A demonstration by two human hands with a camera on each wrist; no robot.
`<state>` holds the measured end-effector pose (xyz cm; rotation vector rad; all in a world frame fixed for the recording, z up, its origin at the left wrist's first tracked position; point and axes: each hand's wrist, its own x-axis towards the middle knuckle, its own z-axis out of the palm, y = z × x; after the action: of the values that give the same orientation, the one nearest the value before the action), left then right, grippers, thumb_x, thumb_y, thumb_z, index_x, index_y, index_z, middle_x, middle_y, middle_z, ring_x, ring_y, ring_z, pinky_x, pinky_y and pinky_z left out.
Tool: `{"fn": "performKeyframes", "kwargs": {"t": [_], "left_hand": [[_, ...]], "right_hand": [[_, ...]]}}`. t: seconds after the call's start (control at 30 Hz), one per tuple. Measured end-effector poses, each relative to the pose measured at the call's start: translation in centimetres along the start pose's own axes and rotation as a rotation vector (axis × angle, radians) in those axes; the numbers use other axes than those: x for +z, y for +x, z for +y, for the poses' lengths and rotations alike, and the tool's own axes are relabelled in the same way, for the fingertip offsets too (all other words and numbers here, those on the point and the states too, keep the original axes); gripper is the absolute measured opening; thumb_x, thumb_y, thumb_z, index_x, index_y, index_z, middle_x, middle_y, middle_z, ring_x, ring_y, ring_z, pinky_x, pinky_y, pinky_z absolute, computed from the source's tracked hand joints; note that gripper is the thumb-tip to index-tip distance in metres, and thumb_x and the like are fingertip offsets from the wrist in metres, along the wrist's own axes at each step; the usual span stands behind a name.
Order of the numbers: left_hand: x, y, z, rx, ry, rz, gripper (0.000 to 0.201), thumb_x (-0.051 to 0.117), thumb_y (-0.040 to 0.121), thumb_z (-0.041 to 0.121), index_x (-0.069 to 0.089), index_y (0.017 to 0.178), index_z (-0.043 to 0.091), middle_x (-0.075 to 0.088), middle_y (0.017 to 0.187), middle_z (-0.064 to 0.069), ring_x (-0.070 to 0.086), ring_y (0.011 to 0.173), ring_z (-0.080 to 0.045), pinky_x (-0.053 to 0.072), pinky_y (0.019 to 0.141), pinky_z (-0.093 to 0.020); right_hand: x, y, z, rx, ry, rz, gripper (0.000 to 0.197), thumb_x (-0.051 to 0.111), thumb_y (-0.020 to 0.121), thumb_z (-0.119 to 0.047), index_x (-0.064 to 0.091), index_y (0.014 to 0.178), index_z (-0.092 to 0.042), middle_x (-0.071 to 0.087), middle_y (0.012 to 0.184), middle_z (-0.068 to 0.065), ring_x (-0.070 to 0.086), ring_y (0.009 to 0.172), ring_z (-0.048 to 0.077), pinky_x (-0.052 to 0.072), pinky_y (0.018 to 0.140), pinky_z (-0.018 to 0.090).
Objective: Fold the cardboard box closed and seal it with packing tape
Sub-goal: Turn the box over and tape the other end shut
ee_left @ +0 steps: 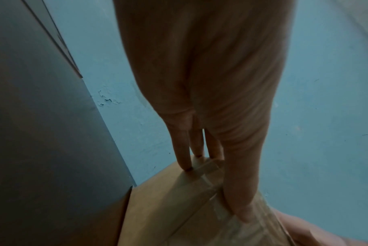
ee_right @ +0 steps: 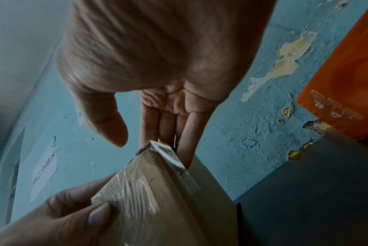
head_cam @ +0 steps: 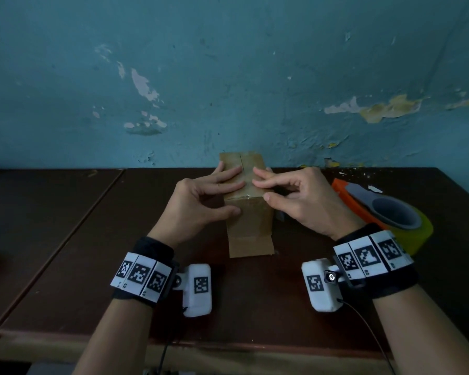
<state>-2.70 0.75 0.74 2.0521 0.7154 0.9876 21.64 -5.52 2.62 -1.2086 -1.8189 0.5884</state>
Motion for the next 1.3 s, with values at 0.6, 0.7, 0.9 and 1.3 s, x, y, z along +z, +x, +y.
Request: {"fn": "performKeyframes", "kwargs": {"t": [0.6,0.7,0.9,1.3], "left_hand": [[-0.6,0.0,-0.2,-0.016,0.01,-0.088,0.06,0.084,0.078,0.005,0.066,0.134,0.019,0.05,0.154,0.012,0.022,0.155,-0.008,0.028,0.125,-0.048],[-0.6,0.0,-0.2,-0.018,-0.001,-0.082,0.06,0.084,0.078,0.004,0.067,0.133,0.018,0.051,0.153,0.013,0.023,0.154,-0.007,0.028,0.125,-0.046],[-0.6,0.1,-0.3,-0.015,-0.007,-0.08,0.06,0.085,0.077,0.007,0.067,0.133,0.019,0.052,0.153,0.013,0.023,0.154,-0.008,0.028,0.125,-0.05],[-0.6,0.0,-0.4,-0.025,-0.034,-0.075,0.06,0.085,0.076,0.006,0.067,0.133,0.017,0.053,0.152,0.011,0.023,0.154,-0.008,0.031,0.124,-0.049]], "right_hand": [[-1.2,0.1,0.9,0.046,0.205,-0.143,0.057,0.058,0.085,0.027,0.068,0.13,-0.006,0.058,0.148,0.0,0.046,0.141,0.002,0.042,0.114,0.024],[-1.2,0.1,1.0,0.041,0.199,-0.129,0.055,0.058,0.085,0.027,0.067,0.13,-0.004,0.058,0.147,0.001,0.047,0.14,0.0,0.038,0.115,0.02],[-1.1,0.1,1.0,0.08,0.228,-0.128,0.056,0.066,0.082,0.023,0.068,0.129,-0.007,0.059,0.147,-0.003,0.049,0.137,-0.002,0.045,0.112,0.025],[-0.3,0.2,1.3,0.053,0.193,-0.044,0.052,0.081,0.077,0.012,0.072,0.124,-0.008,0.064,0.14,-0.002,0.054,0.136,0.006,0.058,0.096,0.028]]}}
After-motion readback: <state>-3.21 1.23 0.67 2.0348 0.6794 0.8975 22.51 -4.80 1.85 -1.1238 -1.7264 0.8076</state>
